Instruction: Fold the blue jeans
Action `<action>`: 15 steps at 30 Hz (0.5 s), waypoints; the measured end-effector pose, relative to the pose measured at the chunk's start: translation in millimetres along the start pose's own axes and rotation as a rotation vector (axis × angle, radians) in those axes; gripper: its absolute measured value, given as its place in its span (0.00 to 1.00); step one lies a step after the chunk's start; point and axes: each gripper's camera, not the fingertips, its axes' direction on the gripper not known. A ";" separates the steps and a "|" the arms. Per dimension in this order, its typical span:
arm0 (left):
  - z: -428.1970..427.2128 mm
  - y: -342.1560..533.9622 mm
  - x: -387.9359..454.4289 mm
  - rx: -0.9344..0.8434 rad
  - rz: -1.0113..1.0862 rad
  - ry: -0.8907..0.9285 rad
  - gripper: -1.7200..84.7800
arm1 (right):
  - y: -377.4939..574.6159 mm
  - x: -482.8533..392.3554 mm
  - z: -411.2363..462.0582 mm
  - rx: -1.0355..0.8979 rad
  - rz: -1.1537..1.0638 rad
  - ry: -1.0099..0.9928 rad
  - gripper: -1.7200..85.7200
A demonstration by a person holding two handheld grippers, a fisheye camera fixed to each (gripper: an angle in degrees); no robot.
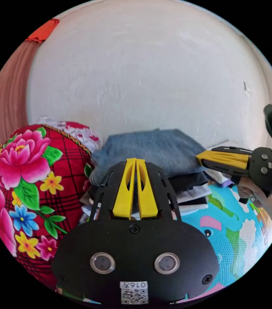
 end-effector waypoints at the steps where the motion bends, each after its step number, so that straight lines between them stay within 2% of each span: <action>1: 7.5 4.6 -0.8 -0.005 0.013 0.003 0.01 | 16.1 2.8 22.8 -0.042 -0.005 0.004 0.01; 4: 11.8 15.5 -14.3 0.026 0.010 0.012 0.01 | 59.2 19.5 50.3 0.006 -0.003 -0.005 0.01; 7: -14.1 26.0 -28.3 0.026 -0.101 0.046 0.01 | 92.6 56.4 60.0 0.014 0.106 -0.138 0.01; 9: -56.8 48.4 -20.4 0.120 -0.124 0.164 0.01 | 124.6 87.2 50.0 0.059 0.197 -0.223 0.01; 11: -99.6 65.9 -1.2 0.211 -0.037 0.237 0.01 | 190.7 136.7 13.7 0.185 0.202 -0.274 0.01; 13: -144.2 84.8 20.3 0.307 0.014 0.283 0.01 | 251.4 180.7 -23.3 0.295 0.175 -0.222 0.01; 15: -183.8 100.3 53.8 0.347 0.016 0.367 0.01 | 309.4 227.0 -50.0 0.300 0.160 -0.171 0.01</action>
